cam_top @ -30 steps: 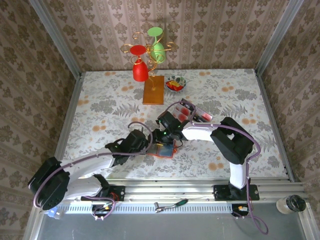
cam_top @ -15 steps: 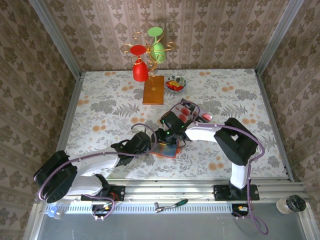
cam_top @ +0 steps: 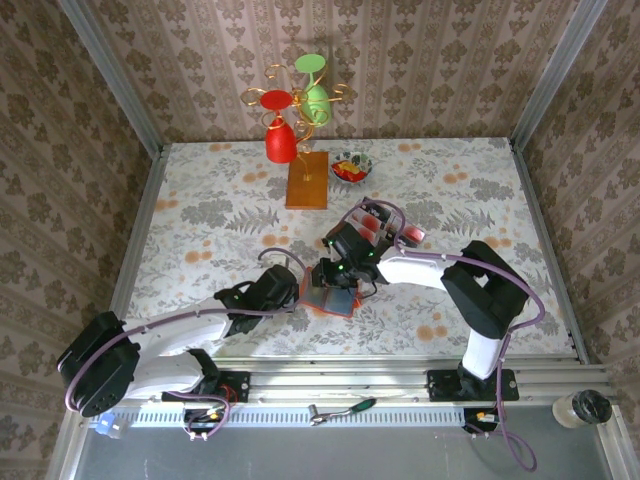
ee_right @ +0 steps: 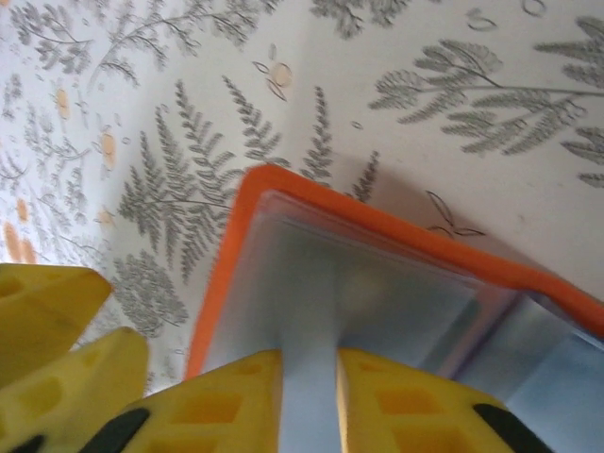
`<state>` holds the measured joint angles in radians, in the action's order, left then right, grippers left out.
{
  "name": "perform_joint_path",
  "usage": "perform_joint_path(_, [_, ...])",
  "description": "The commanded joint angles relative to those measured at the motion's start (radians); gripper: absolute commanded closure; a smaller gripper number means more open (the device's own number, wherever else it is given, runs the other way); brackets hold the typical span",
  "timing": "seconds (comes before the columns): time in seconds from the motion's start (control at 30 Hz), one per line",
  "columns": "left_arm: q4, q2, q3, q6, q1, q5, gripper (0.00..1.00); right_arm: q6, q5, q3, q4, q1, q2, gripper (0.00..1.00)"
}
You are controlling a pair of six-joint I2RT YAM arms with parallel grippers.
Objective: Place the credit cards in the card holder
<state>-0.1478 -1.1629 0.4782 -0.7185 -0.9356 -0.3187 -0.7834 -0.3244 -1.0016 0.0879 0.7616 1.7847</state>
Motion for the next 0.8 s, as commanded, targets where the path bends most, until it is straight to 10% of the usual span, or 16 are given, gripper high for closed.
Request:
perform_joint_path(0.0, [-0.026,0.011,0.023,0.001,-0.004,0.002,0.58,0.027,0.029,0.027,0.027,-0.008,-0.022,0.83])
perform_joint_path(0.77, [0.013,-0.079,0.061,0.027,-0.003,0.037,0.57,0.357,0.036,-0.107,0.193,-0.009,0.095,0.91])
